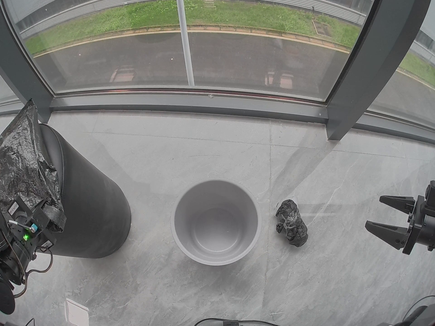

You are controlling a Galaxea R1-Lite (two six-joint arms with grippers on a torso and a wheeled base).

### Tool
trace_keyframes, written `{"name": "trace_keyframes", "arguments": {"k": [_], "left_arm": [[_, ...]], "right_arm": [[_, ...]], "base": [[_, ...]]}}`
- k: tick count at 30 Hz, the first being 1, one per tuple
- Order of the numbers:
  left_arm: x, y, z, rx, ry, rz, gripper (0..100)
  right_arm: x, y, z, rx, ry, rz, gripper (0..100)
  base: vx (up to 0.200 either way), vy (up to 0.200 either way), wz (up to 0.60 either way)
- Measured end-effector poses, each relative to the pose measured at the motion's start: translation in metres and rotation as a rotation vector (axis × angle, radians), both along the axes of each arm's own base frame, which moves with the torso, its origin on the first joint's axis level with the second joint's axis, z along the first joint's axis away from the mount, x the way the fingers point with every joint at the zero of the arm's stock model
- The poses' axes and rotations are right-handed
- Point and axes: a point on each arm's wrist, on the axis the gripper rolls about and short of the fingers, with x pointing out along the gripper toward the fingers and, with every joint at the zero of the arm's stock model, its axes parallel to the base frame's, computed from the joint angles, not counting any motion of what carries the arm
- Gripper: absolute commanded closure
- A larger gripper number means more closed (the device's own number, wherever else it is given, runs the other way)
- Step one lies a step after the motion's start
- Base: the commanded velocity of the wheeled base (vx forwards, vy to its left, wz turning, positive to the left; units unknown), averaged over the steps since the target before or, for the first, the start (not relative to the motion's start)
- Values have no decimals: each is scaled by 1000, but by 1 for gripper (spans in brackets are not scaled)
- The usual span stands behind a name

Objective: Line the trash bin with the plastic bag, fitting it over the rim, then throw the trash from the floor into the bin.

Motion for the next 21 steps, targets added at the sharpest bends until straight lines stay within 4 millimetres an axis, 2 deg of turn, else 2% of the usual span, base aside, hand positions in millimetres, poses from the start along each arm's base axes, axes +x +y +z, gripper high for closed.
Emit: {"name": "trace_keyframes", "arguments": {"k": [7,12,21], "left_arm": [[-2,-1,-1,-121,-20,-10,100],[0,-5,7,-342,-92,-40,100],[0,-16,36,-833,-245,-108,100]], "right_arm": [[0,0,0,0,0,0,0],[-1,0,0,0,-1,-1,0],[0,0,0,0,-2,-1,0]], "base": [[0,0,0],[0,0,0],[0,0,0]]}}
